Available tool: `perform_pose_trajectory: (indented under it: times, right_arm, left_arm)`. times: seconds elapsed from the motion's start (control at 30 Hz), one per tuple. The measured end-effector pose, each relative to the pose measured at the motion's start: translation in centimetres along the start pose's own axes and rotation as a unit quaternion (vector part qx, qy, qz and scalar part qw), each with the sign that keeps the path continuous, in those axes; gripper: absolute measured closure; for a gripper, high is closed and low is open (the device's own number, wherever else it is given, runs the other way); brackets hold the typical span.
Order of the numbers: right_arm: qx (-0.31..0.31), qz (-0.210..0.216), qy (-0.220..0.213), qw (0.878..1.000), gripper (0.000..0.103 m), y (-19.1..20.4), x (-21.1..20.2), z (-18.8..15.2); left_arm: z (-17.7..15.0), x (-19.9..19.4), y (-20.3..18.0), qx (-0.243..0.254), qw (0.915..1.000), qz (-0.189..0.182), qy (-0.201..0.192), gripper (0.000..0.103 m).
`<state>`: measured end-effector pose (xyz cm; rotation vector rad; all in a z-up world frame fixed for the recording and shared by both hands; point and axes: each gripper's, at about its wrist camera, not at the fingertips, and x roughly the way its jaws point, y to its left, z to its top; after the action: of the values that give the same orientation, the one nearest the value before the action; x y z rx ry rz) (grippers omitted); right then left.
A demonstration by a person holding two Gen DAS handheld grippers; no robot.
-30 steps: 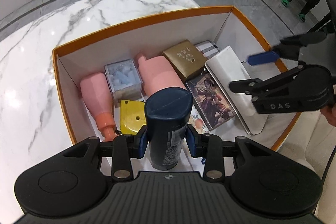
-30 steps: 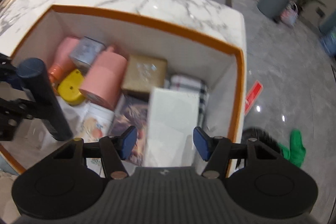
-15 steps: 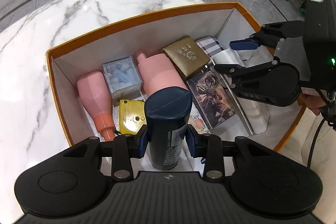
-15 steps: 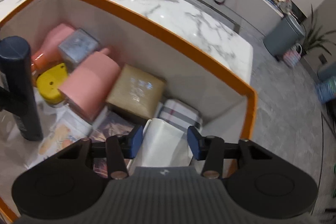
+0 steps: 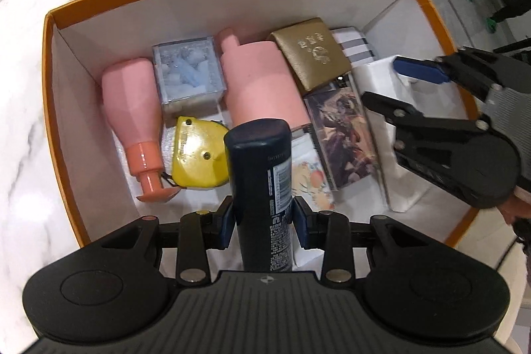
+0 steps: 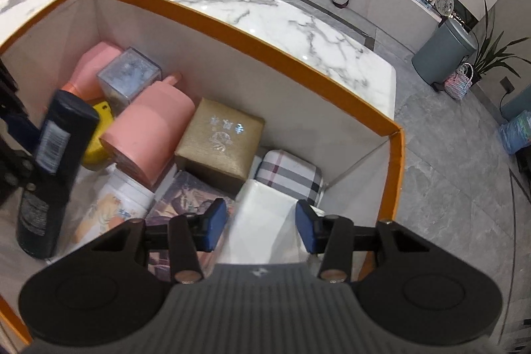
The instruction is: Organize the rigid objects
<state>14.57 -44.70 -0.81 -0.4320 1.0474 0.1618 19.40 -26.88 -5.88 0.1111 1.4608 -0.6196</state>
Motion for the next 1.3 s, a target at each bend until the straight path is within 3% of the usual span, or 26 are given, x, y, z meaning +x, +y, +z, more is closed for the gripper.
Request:
perform_pose_trajectory:
  times: [0.13, 0.2, 0.3, 0.4, 0.47, 0.7, 0.9, 1.03, 1.13, 1.2, 1.3]
  right_arm:
    - [0.005, 0.003, -0.011, 1.0, 0.057, 0.4, -0.8, -0.3]
    - [0.009, 0.005, -0.015, 1.0, 0.057, 0.6, -1.2, -0.4]
    - [0.017, 0.007, -0.022, 1.0, 0.056, 0.8, -2.0, -0.5]
    - [0.02, 0.011, -0.035, 0.999, 0.054, 1.2, -3.3, -0.9]
    - [0.019, 0.014, -0.045, 0.999, 0.046, 1.6, -4.3, -1.1]
    - [0.038, 0.033, -0.07, 0.996, 0.04, 2.5, -8.4, -1.5]
    - [0.069, 0.051, -0.106, 0.991, 0.033, 3.6, -11.9, -2.4]
    - [0.073, 0.026, -0.136, 0.988, 0.021, 5.6, -13.9, -3.3]
    - [0.084, 0.015, -0.165, 0.983, 0.018, 7.4, -15.2, -4.6]
    - [0.107, 0.02, -0.178, 0.978, 0.014, 8.1, -15.8, -5.5]
    - [0.149, 0.029, -0.202, 0.968, 0.009, 9.4, -16.2, -7.1]
  left_arm:
    - [-0.1, 0.1, -0.2, -0.003, 0.9998, 0.017, -0.003, 0.06]
    - [-0.4, 0.1, -0.6, 0.011, 0.9993, 0.035, -0.01, 0.054]
    - [-1.1, -0.6, -1.2, 0.028, 0.9977, 0.055, -0.028, 0.053]
    - [-2.0, -1.9, -1.6, 0.034, 0.9967, 0.052, -0.053, 0.045]
    - [-2.7, -3.0, -1.8, 0.043, 0.9951, 0.053, -0.072, 0.044]
    - [-5.6, -8.4, -2.0, 0.043, 0.9816, 0.074, -0.17, 0.042]
    - [-8.7, -12.7, -2.5, 0.04, 0.9585, 0.102, -0.263, 0.042]
    - [-11.2, -14.2, -2.7, 0.039, 0.9432, 0.119, -0.308, 0.042]
    - [-13.7, -15.0, -3.1, 0.053, 0.92, 0.143, -0.361, 0.042]
    - [-15.4, -15.0, -3.1, 0.056, 0.9045, 0.144, -0.397, 0.034]
    - [-17.7, -14.3, -2.5, 0.028, 0.8902, 0.131, -0.435, 0.027]
